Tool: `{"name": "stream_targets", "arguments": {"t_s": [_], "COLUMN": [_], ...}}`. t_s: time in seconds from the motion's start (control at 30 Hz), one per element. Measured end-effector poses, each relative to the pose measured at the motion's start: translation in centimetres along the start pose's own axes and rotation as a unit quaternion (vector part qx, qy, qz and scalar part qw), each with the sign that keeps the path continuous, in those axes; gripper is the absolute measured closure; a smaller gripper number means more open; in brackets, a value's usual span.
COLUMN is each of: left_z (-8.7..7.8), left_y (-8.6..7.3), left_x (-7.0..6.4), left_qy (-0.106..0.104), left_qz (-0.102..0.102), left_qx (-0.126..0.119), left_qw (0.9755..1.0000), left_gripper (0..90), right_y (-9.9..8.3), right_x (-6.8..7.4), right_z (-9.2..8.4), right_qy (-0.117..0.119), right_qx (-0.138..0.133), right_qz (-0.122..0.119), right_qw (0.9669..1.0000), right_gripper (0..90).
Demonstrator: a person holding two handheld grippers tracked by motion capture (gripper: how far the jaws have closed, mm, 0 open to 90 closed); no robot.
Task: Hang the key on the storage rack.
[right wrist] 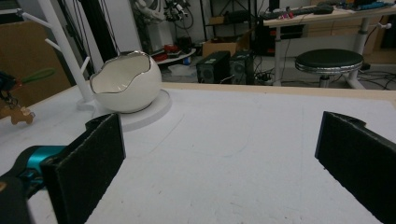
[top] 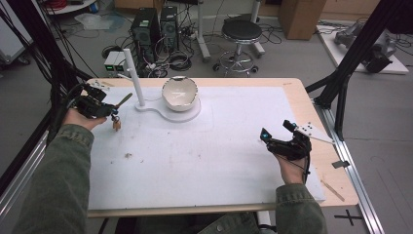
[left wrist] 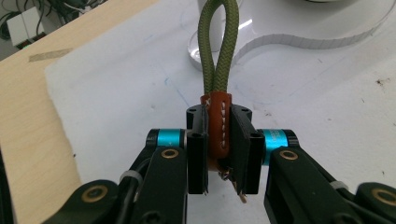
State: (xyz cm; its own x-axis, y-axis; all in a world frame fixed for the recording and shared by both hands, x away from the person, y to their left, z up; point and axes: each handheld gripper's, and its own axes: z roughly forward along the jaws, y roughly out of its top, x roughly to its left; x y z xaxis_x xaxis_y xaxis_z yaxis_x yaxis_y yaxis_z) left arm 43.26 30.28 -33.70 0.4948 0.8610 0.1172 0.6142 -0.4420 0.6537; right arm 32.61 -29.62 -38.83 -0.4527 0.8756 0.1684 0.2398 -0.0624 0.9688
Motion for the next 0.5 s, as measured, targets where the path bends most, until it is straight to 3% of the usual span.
{"name": "stream_targets", "arguments": {"t_s": [0.23, 0.5], "left_z": [-1.6, -3.3], "left_y": [-0.3, 1.3], "left_x": [1.2, 1.9], "left_qy": [0.006, 0.025], "left_qz": [-0.031, -0.03], "left_qx": [-0.017, -0.017], "left_qw": [0.9994, 0.9991], "left_gripper": [77.5, 77.5], "right_y": [0.0, 0.0], "right_x": [0.1, 0.1], "right_z": [0.1, 0.2], "right_qy": [0.001, 0.001], "right_qx": [0.001, 0.002], "right_qz": [-0.001, -0.001], "right_qw": [1.0, 1.0], "right_gripper": [0.6, 0.6]}}
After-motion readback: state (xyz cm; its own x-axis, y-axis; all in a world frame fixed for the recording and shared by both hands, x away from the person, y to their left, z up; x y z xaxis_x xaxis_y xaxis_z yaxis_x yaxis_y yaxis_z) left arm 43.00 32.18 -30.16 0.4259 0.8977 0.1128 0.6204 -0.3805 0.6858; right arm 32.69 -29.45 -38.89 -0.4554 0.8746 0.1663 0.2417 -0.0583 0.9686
